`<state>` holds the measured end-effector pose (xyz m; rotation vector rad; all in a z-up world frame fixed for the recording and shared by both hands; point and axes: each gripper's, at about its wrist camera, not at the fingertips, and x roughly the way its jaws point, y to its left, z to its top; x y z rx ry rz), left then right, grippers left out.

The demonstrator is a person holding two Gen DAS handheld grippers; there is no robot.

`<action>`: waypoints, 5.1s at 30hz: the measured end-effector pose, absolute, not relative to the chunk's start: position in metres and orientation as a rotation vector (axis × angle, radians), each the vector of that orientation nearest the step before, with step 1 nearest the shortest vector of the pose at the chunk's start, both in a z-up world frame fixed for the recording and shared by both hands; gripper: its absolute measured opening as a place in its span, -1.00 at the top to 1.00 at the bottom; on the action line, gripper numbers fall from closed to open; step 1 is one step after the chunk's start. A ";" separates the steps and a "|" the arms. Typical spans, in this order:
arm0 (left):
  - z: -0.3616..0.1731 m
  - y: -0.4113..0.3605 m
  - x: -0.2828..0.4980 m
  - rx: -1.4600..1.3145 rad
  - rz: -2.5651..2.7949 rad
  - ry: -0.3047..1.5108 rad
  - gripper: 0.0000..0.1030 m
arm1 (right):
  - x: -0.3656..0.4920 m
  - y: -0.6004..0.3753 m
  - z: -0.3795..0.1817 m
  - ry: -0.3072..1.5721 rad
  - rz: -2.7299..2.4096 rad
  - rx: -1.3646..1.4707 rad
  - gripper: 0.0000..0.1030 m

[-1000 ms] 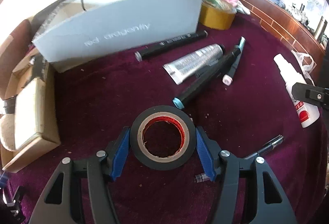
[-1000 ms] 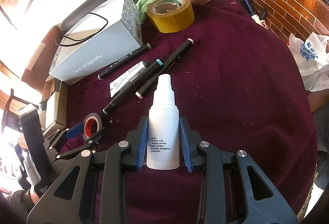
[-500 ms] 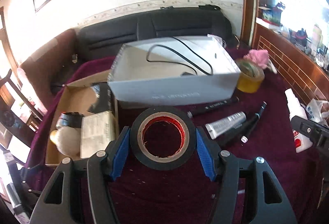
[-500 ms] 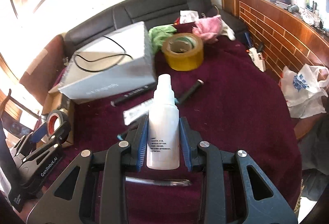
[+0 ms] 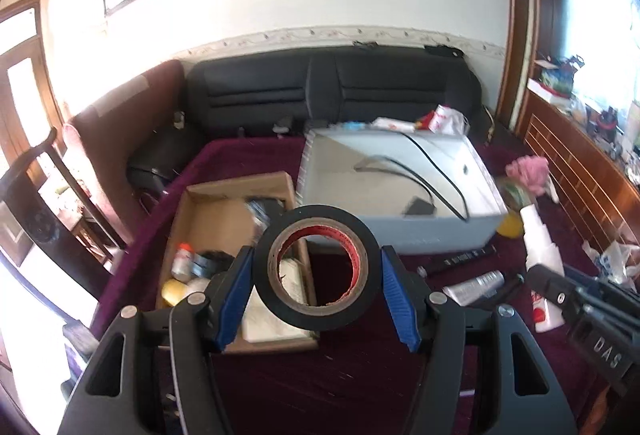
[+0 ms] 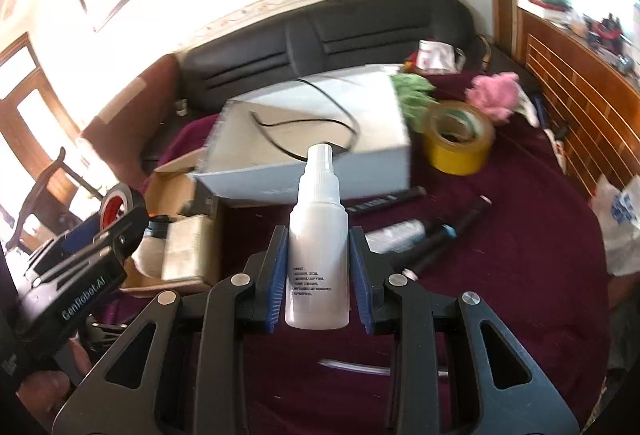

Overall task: Organize objects
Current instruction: 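Carry spray bottle and tape roll into the cardboard tray and open both tools, then withdraw both open tools from the tray back over the table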

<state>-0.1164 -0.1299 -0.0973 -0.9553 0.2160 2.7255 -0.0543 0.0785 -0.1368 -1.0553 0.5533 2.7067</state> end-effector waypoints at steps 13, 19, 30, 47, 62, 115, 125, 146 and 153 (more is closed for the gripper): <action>-0.069 -0.186 -0.163 -0.948 2.834 0.241 -0.20 | -0.113 0.003 -0.114 0.497 2.852 -1.104 0.43; -0.067 -0.202 -0.190 -0.980 2.837 0.241 -0.20 | -0.137 -0.021 -0.112 0.477 2.881 -1.136 0.43; -0.085 -0.223 -0.233 -1.057 2.797 0.238 -0.20 | -0.177 -0.051 -0.118 0.482 2.865 -1.202 0.43; -0.161 -0.245 -0.313 -1.405 2.552 0.060 -0.20 | -0.255 -0.064 -0.170 0.616 2.749 -1.435 0.42; -0.206 -0.258 -0.334 -1.611 2.517 -0.041 -0.39 | -0.307 -0.099 -0.228 0.537 2.695 -1.623 0.42; -0.029 -0.074 -0.018 -0.893 2.885 0.194 -1.00 | 0.021 0.084 -0.120 0.703 2.766 -0.920 -0.68; -0.022 -0.039 0.029 -0.748 2.958 0.294 -1.00 | 0.103 0.135 -0.120 0.675 2.728 -0.829 -0.67; -0.070 -0.051 -0.011 -1.027 2.958 0.242 -0.99 | 0.142 0.108 -0.058 0.349 2.861 -0.469 -0.99; -0.075 -0.070 -0.016 -1.016 2.978 0.244 -0.99 | 0.118 0.090 -0.099 0.314 2.876 -0.683 -0.99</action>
